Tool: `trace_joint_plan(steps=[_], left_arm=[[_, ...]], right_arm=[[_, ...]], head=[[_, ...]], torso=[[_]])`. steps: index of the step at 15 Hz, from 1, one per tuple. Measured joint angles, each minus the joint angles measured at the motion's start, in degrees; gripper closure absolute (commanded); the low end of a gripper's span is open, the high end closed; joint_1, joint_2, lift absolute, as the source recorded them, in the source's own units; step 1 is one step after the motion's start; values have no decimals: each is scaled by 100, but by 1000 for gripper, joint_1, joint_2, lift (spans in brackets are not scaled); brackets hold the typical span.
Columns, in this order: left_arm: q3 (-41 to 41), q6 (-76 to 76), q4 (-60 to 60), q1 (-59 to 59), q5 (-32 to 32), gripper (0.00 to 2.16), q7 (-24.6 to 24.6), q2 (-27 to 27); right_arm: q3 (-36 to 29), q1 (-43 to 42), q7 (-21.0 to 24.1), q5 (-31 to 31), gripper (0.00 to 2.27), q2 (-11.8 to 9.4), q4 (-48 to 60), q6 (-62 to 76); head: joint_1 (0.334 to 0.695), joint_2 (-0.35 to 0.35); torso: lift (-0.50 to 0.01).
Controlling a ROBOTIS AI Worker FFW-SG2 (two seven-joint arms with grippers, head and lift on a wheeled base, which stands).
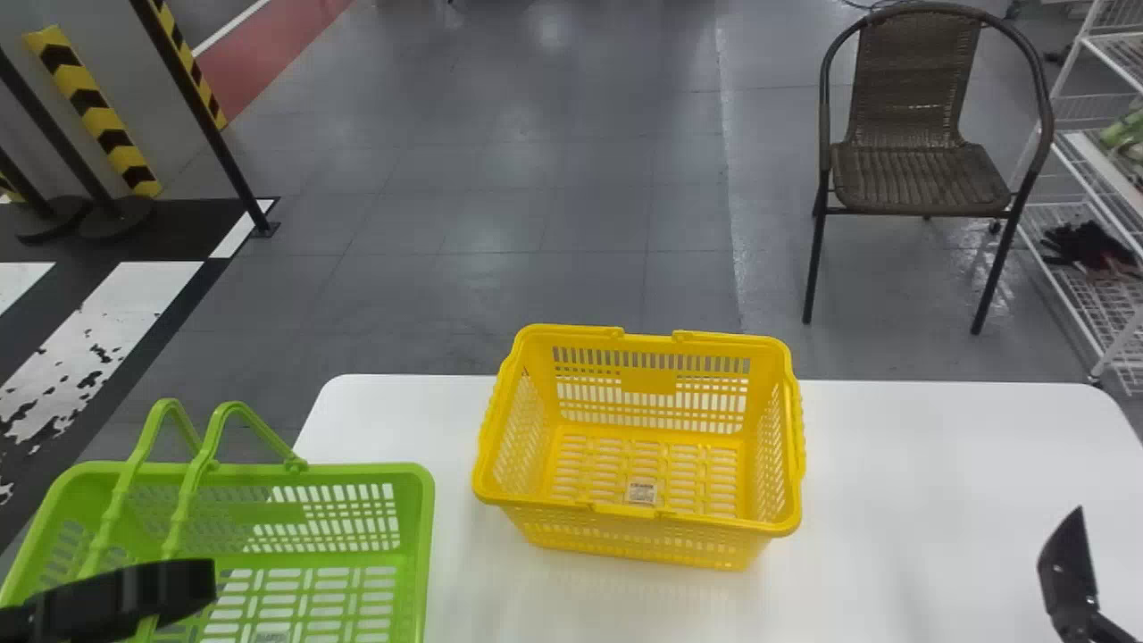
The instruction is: Grasp handle with right gripper to insert into left gripper then lift and swing left to center
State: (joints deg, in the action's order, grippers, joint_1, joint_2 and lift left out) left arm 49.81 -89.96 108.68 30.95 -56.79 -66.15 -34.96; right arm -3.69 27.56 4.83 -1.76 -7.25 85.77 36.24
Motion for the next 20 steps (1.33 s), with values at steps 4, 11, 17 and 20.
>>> trace_joint_plan(steps=[4,11,17,20], left_arm=[[-45,0,840,531,-524,1885,355,636],[-811,0,1725,846,-1174,1885,1196,1586],[-1940,0,1850,272,-1160,1885,1937,2434],[-2438,0,1850,-40,-1053,1885,2264,2773]], right_arm=[[-2,-23,-43,1,181,-21,91,-63],[5,-31,-56,9,178,-39,207,-179],[41,-37,-176,15,181,-48,272,-244],[77,-40,-247,56,178,-53,346,-305]], head=[[695,37],[695,-172],[695,-302],[695,-350]], torso=[[0],[0],[0],[0]])
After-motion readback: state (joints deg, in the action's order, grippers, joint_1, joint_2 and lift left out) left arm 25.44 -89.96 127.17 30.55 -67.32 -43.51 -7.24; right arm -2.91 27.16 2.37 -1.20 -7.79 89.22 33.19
